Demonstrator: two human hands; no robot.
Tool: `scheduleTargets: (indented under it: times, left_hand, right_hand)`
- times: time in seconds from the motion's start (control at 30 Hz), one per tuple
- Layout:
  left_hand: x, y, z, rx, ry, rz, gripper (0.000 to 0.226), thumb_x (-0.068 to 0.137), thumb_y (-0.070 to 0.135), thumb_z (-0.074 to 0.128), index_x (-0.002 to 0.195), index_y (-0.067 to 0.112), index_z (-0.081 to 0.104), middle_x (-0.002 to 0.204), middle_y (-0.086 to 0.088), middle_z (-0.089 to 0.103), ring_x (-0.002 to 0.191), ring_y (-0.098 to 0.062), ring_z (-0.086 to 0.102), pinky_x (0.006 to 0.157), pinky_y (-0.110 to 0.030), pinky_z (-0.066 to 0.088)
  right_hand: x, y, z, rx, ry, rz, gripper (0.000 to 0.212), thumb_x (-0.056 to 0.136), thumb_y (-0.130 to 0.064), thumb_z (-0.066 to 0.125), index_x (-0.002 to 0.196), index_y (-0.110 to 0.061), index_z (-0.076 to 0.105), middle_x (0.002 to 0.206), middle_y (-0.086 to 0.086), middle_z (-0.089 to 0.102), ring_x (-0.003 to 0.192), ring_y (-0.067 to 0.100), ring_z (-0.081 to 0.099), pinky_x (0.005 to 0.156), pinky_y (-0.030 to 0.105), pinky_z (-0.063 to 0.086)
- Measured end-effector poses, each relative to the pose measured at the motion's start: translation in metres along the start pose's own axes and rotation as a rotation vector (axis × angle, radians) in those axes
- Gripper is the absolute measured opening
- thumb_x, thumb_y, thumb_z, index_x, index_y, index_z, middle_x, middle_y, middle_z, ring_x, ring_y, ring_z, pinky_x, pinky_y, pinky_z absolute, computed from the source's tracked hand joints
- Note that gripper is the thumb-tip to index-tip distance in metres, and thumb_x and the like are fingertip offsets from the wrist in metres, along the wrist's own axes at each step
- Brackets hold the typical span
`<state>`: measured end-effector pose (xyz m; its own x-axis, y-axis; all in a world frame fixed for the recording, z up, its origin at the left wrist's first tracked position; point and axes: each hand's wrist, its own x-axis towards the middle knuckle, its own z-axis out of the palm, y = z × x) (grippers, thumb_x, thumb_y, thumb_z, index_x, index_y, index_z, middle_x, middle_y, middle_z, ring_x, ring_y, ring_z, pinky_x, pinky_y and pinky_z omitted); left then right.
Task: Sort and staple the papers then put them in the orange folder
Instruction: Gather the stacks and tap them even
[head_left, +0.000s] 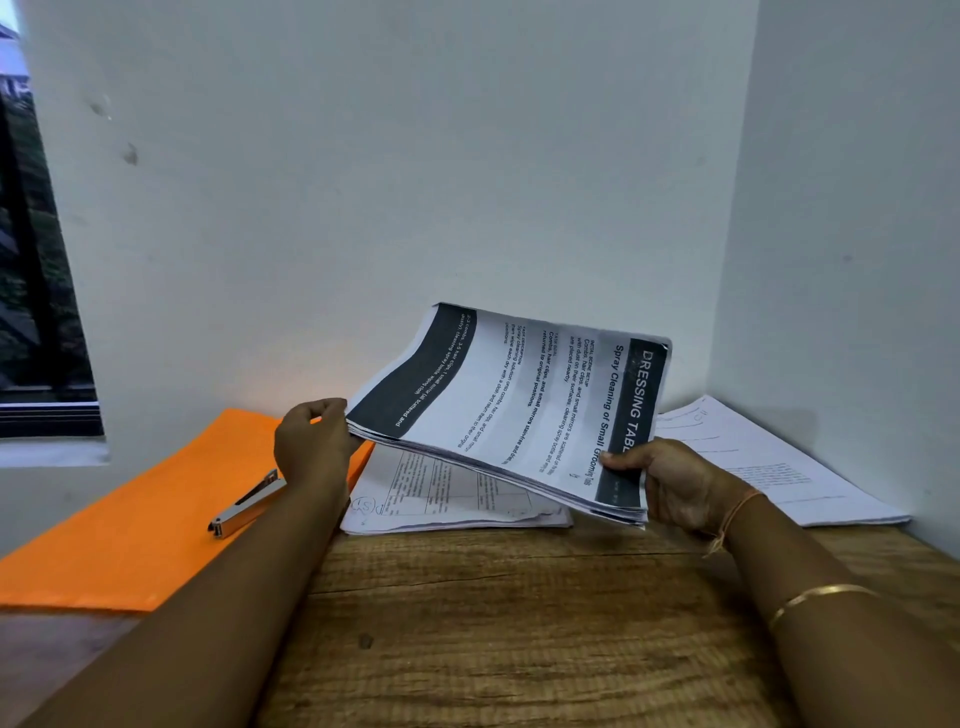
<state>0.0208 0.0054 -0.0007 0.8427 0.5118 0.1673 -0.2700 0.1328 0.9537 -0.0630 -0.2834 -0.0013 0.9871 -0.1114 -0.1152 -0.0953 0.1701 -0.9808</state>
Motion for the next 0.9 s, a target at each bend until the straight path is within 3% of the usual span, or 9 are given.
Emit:
scheduleTargets:
  times: [0.13, 0.23, 0.4, 0.5, 0.57, 0.7, 0.77, 0.83, 0.9]
  left_hand:
    - [0.000, 0.005, -0.002, -0.182, -0.048, -0.199, 0.014, 0.089, 0.010, 0.049, 0.096, 0.006, 0.060, 0.101, -0.010, 0.064, 0.080, -0.023, 0.064, 0.063, -0.031, 0.055]
    - [-0.003, 0.003, -0.001, -0.117, -0.060, -0.179, 0.021, 0.091, 0.025, 0.054, 0.080, 0.006, 0.057, 0.089, -0.010, 0.065, 0.078, -0.025, 0.066, 0.069, -0.035, 0.056]
    - [-0.003, 0.000, 0.000, -0.118, -0.098, -0.195, 0.020, 0.089, 0.003, 0.059, 0.108, 0.003, 0.055, 0.107, -0.017, 0.063, 0.092, -0.031, 0.066, 0.078, -0.039, 0.056]
    - [-0.007, 0.006, 0.000, -0.205, -0.126, -0.252, 0.006, 0.092, -0.004, 0.049, 0.092, 0.000, 0.054, 0.094, -0.017, 0.061, 0.078, -0.026, 0.065, 0.064, -0.030, 0.057]
    - [-0.011, 0.009, 0.000, -0.263, -0.126, -0.298, 0.017, 0.092, -0.007, 0.044, 0.079, -0.001, 0.051, 0.083, -0.014, 0.058, 0.064, -0.020, 0.062, 0.053, -0.025, 0.057]
    - [-0.009, 0.011, 0.000, -0.327, -0.128, -0.352, 0.013, 0.093, -0.005, 0.043, 0.085, -0.002, 0.052, 0.103, -0.019, 0.057, 0.070, -0.023, 0.060, 0.065, -0.032, 0.052]
    - [-0.005, 0.005, -0.001, -0.244, -0.132, -0.283, 0.012, 0.094, 0.007, 0.051, 0.085, 0.000, 0.054, 0.101, -0.018, 0.061, 0.072, -0.025, 0.063, 0.060, -0.033, 0.055]
    - [-0.001, -0.001, -0.002, -0.050, -0.134, -0.164, 0.029, 0.091, 0.030, 0.061, 0.094, 0.001, 0.058, 0.099, -0.014, 0.064, 0.082, -0.027, 0.065, 0.068, -0.036, 0.057]
    - [-0.001, -0.002, -0.004, 0.165, -0.147, -0.037, 0.040, 0.084, 0.036, 0.067, 0.110, 0.007, 0.061, 0.109, -0.012, 0.065, 0.093, -0.029, 0.065, 0.080, -0.044, 0.056]
  right_hand:
    - [-0.003, 0.000, -0.001, -0.007, -0.005, 0.002, 0.016, 0.091, 0.007, 0.048, 0.100, -0.001, 0.060, 0.086, 0.016, 0.069, 0.068, 0.023, 0.069, 0.051, 0.031, 0.058]
    - [-0.004, -0.001, -0.002, 0.006, -0.016, 0.017, 0.018, 0.091, 0.007, 0.048, 0.104, 0.001, 0.059, 0.083, 0.015, 0.071, 0.065, 0.023, 0.071, 0.052, 0.031, 0.058]
    - [-0.004, -0.001, -0.004, 0.016, -0.003, 0.012, 0.017, 0.091, 0.007, 0.048, 0.102, 0.001, 0.060, 0.076, 0.014, 0.072, 0.061, 0.023, 0.071, 0.050, 0.032, 0.058]
    - [-0.004, 0.000, -0.004, 0.010, -0.003, 0.020, 0.017, 0.092, 0.007, 0.047, 0.101, 0.000, 0.060, 0.075, 0.014, 0.072, 0.061, 0.023, 0.071, 0.050, 0.033, 0.058]
    - [-0.003, -0.001, -0.003, -0.008, 0.002, 0.021, 0.018, 0.092, 0.007, 0.048, 0.103, 0.000, 0.060, 0.078, 0.014, 0.072, 0.061, 0.023, 0.071, 0.051, 0.034, 0.058]
    - [-0.004, -0.001, -0.003, -0.030, 0.006, 0.025, 0.017, 0.092, 0.006, 0.048, 0.101, -0.001, 0.060, 0.077, 0.013, 0.072, 0.060, 0.022, 0.071, 0.049, 0.031, 0.057]
    - [-0.004, -0.001, -0.003, -0.050, 0.003, 0.024, 0.016, 0.092, 0.006, 0.048, 0.100, -0.002, 0.060, 0.074, 0.011, 0.072, 0.060, 0.021, 0.071, 0.048, 0.029, 0.057]
    - [-0.004, -0.002, -0.002, -0.075, 0.008, 0.012, 0.016, 0.092, 0.006, 0.049, 0.098, -0.003, 0.061, 0.078, 0.011, 0.072, 0.065, 0.022, 0.070, 0.049, 0.028, 0.057]
    - [-0.003, -0.003, 0.000, -0.112, 0.017, -0.013, 0.018, 0.092, 0.006, 0.049, 0.097, -0.005, 0.061, 0.087, 0.011, 0.070, 0.074, 0.022, 0.067, 0.054, 0.028, 0.058]
